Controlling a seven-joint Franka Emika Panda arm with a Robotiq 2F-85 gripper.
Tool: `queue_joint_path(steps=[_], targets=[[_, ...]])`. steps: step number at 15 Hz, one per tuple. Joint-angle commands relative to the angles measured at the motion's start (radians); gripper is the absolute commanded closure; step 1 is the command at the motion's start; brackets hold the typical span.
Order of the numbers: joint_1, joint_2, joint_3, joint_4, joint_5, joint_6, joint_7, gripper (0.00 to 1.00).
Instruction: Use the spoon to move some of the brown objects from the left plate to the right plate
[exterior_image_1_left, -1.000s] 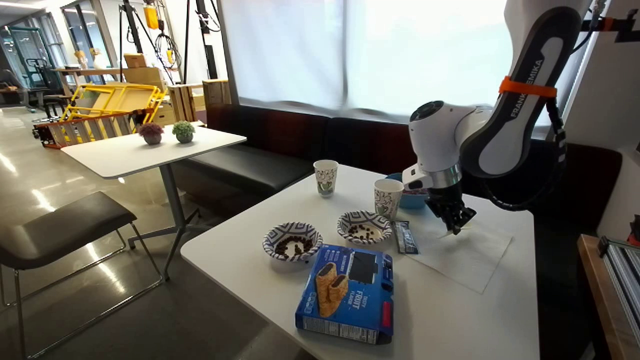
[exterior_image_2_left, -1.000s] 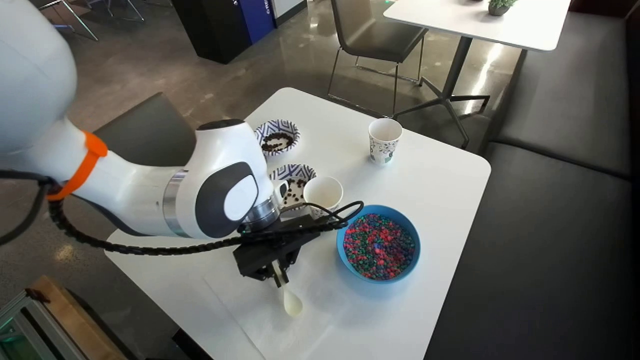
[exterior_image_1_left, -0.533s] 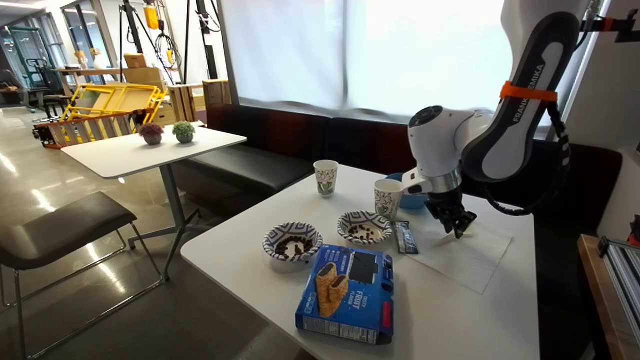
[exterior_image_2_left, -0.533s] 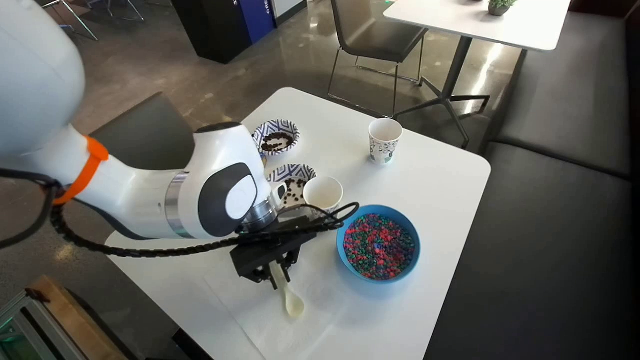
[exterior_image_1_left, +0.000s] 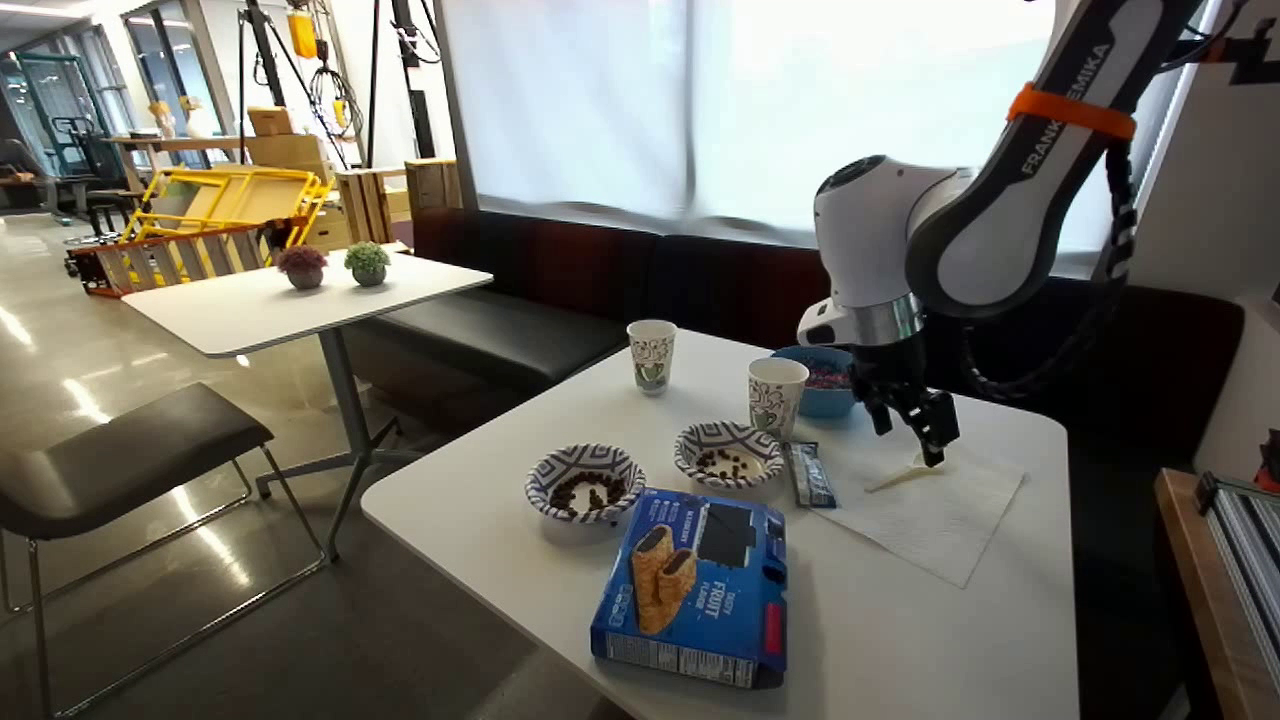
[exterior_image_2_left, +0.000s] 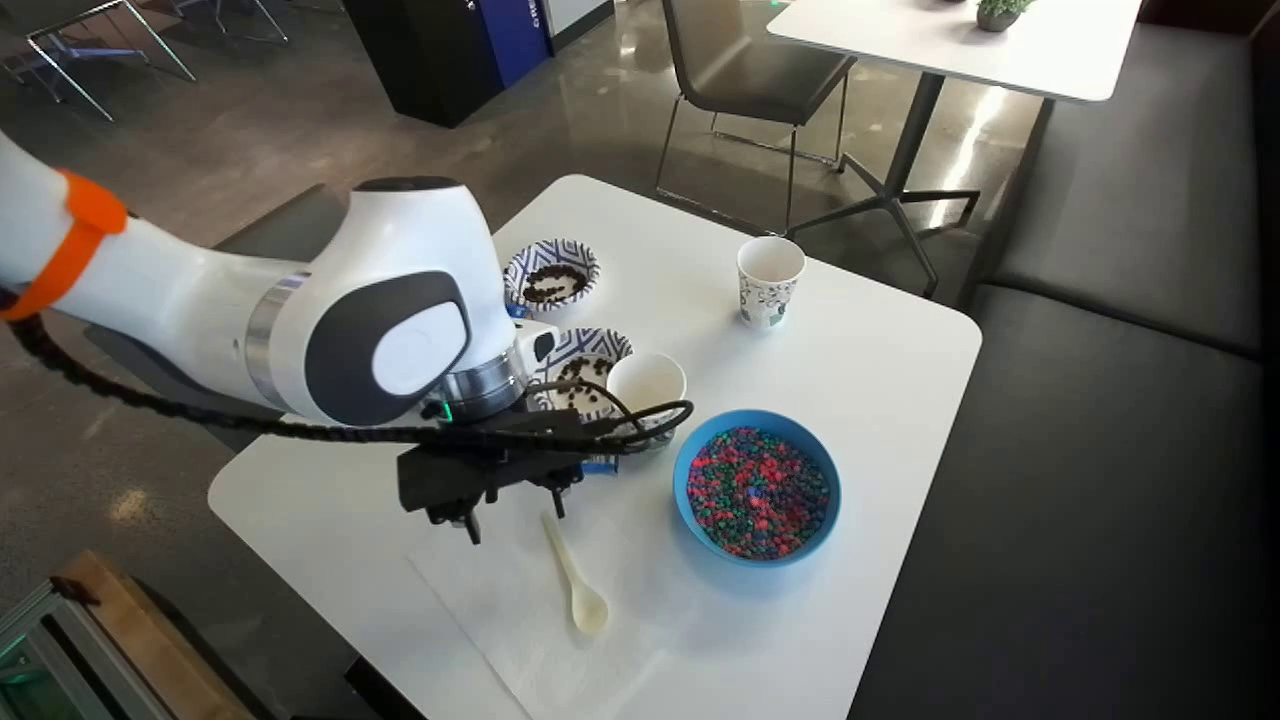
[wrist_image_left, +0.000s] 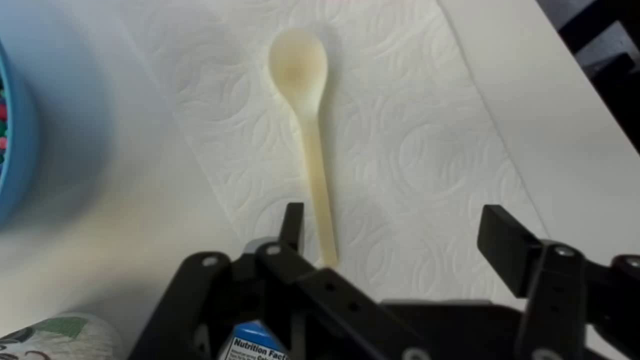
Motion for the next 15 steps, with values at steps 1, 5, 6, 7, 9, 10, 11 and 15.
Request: queue_joint_path(steps=[1,5,6,7,9,10,11,15], targets=[[-0.015,-0.102,0.029,-0.029,0.211,-0.057,-0.001,0.00],[-0.010,-0.169,0.022,-0.020,0.404,-0.018,0.016,0.00],[-0.006,-0.185,0.019,-0.020,0.442,-0.007,0.030,0.00],[0.000,-0.198,0.016,-0.020,0.469,0.010,0.051,0.00],[0.008,-0.228,0.013,-0.026,0.531,0.044,0.091,0.00],[0.009,-0.249,0.010,-0.037,0.554,0.082,0.098,0.00],[0.011,-0.204,0.003,0.000,0.503,0.031,0.065,0.00],[0.013,-0.209,0.001,0.001,0.506,0.037,0.067,0.00]])
